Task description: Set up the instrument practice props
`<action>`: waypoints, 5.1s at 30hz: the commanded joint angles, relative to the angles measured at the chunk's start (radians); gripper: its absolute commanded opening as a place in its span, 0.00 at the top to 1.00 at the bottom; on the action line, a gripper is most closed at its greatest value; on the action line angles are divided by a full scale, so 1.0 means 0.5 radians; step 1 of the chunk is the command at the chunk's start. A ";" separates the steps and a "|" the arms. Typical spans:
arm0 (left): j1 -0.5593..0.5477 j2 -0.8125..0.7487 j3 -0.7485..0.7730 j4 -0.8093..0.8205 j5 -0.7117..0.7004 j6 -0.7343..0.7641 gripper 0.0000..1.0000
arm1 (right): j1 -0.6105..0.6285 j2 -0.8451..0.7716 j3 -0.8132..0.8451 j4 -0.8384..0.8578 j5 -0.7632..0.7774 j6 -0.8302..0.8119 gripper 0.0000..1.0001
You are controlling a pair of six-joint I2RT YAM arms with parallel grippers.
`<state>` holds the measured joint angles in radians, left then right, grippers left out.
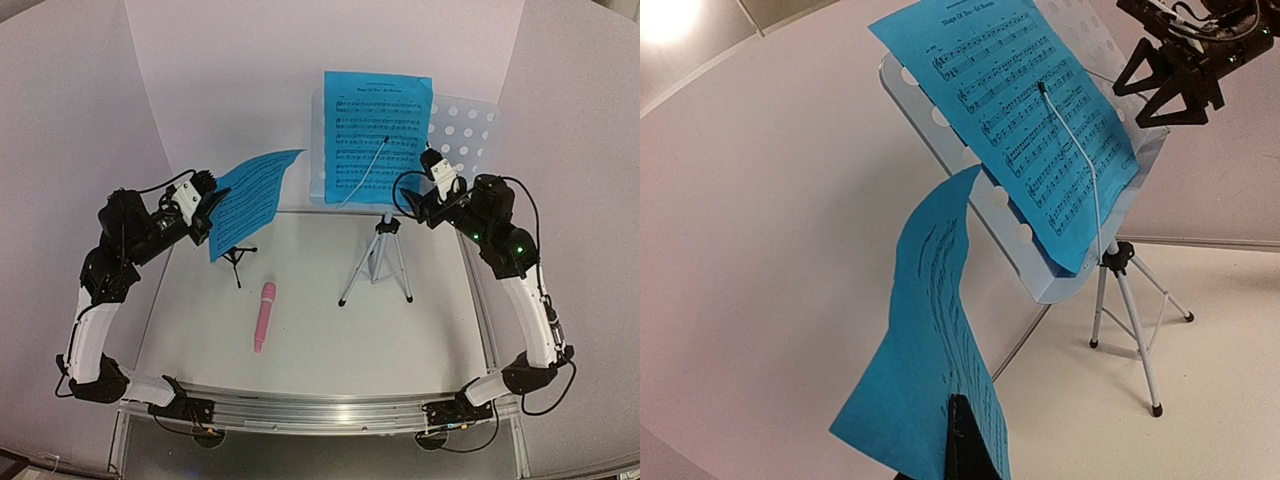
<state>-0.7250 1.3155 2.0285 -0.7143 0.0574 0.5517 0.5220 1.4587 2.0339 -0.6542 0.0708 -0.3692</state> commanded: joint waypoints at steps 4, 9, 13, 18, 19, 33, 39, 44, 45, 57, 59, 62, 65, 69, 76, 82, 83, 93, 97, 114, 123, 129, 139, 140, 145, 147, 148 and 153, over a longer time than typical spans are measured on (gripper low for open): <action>0.004 -0.043 0.138 0.022 0.130 0.002 1.00 | 0.000 -0.136 -0.005 0.010 -0.472 0.659 0.19; 0.005 -0.058 0.219 -0.086 0.429 -0.094 1.00 | 0.076 -0.061 -0.022 0.026 -0.652 0.749 0.18; 0.005 -0.103 0.291 -0.164 0.599 -0.170 1.00 | 0.178 -0.003 0.049 0.124 -0.743 0.805 0.17; 0.005 -0.137 0.317 -0.190 0.914 -0.357 1.00 | 0.427 0.105 0.187 0.152 -0.876 0.558 0.14; 0.005 -0.125 0.349 -0.201 0.989 -0.404 1.00 | 0.463 0.133 0.236 0.152 -0.911 0.547 0.14; 0.002 0.181 0.405 0.205 1.543 -0.999 1.00 | 0.586 0.176 0.191 0.295 -1.258 0.637 0.13; 0.002 0.287 0.413 0.356 1.564 -1.075 1.00 | 0.586 0.064 0.050 0.279 -1.298 0.671 0.31; 0.001 0.352 0.448 0.495 1.539 -1.138 1.00 | 0.581 -0.026 0.020 0.218 -1.165 0.660 0.87; 0.001 0.363 0.452 0.525 1.539 -1.150 1.00 | 0.580 -0.036 0.020 0.193 -1.120 0.657 0.95; 0.002 0.294 0.155 0.796 1.500 -1.120 0.42 | 0.569 -0.141 0.063 0.036 -0.560 0.591 1.00; 0.002 0.258 0.112 0.775 1.465 -1.033 0.36 | 0.568 -0.212 -0.012 0.011 -0.520 0.564 1.00; 0.003 0.160 -0.023 0.731 1.365 -0.869 0.29 | 0.567 -0.355 -0.236 -0.034 -0.608 0.552 1.00; 0.002 0.047 -0.189 0.723 1.286 -0.765 0.21 | 0.569 -0.486 -0.519 -0.040 -0.770 0.625 1.00; 0.003 0.006 -0.249 0.634 1.295 -0.752 0.15 | 0.567 -0.595 -0.779 -0.079 -0.879 0.741 1.00; 0.013 -0.147 -0.873 0.796 1.295 -0.800 0.22 | 0.568 -0.846 -1.331 -0.095 -0.806 0.887 1.00; 0.011 -0.394 -1.831 1.460 1.238 -0.641 0.26 | 0.569 -0.933 -1.660 -0.099 -0.612 0.968 1.00; 0.011 -0.341 -1.875 1.502 1.193 -0.685 0.26 | 0.567 -0.947 -1.708 -0.097 -0.564 0.998 1.00; 0.006 0.544 -2.013 2.323 1.051 -1.061 0.26 | 0.461 -1.166 -1.995 -0.281 0.113 1.582 1.00; -0.039 0.969 -1.801 2.549 1.014 -1.179 0.25 | 0.457 -1.446 -2.021 -0.485 0.452 1.853 1.00; -0.178 1.998 -0.910 2.749 1.003 -1.264 0.24 | 0.456 -1.779 -1.925 -0.689 0.702 1.926 1.00; -0.194 2.153 -0.741 2.706 0.807 -1.303 0.55 | 0.456 -1.730 -1.808 -0.723 0.686 1.845 1.00; -0.194 2.145 -0.786 2.689 0.773 -1.304 0.84 | 0.456 -1.790 -1.813 -0.725 0.764 1.814 1.00; -0.194 2.076 -0.876 2.689 0.662 -1.166 1.00 | 0.456 -1.768 -1.840 -0.719 0.790 1.768 1.00; -0.193 2.060 -0.894 2.687 0.629 -1.153 1.00 | 0.456 -1.763 -1.843 -0.718 0.789 1.769 1.00; -0.188 1.934 -1.036 2.717 0.392 -1.020 1.00 | 0.456 -1.759 -1.861 -0.666 0.768 1.745 1.00; -0.181 1.872 -1.099 2.726 0.363 -1.004 1.00 | 0.457 -1.774 -1.872 -0.645 0.772 1.728 1.00; -0.175 1.837 -1.131 2.724 0.362 -1.008 1.00 | 0.457 -1.777 -1.879 -0.637 0.777 1.719 1.00; -0.135 1.699 -1.290 2.675 0.373 -1.061 1.00 | 0.456 -1.726 -1.872 -0.607 0.757 1.650 1.00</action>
<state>-0.8209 2.2863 1.4405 0.6539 0.2661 0.0633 0.7467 0.5738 1.0973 -0.9950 0.4453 0.4950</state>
